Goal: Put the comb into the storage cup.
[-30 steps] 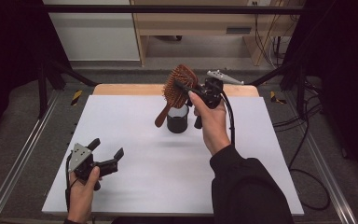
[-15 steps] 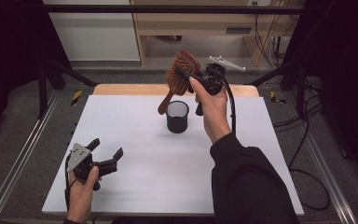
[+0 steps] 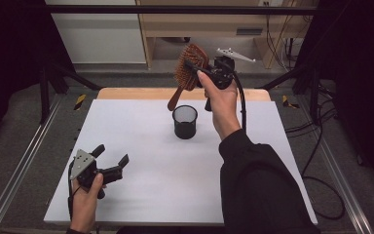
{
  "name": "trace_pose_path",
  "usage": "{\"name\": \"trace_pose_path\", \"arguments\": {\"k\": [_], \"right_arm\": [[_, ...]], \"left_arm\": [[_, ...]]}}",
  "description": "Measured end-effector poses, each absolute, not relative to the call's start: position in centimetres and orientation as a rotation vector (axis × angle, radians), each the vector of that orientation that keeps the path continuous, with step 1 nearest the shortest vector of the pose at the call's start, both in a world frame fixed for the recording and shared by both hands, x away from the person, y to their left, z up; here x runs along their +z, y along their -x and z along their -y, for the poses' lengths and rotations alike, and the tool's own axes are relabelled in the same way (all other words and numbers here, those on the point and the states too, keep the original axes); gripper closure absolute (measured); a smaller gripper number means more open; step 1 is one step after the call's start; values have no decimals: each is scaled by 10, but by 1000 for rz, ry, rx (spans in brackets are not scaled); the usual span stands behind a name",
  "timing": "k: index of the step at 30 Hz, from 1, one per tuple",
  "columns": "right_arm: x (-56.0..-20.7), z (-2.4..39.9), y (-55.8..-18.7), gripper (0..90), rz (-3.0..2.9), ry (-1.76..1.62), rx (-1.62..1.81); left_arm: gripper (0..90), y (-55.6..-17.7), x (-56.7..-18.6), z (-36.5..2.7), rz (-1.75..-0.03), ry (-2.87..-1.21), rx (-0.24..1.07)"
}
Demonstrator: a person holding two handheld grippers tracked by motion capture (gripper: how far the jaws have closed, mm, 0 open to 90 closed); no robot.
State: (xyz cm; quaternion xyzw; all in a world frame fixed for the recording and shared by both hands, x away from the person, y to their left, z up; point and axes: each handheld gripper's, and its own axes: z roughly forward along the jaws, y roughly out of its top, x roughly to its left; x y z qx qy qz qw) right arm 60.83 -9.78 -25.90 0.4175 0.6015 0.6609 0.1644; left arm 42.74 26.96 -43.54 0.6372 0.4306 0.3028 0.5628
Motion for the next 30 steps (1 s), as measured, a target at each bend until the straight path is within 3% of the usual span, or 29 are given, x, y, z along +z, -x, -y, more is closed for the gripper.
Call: {"name": "trace_pose_path", "arguments": {"k": [30], "right_arm": [[-283, 112, -619, 510, -1785, -1211, 1715]], "left_arm": [[18, -428, -436, -270, -1004, -1511, 711]]}}
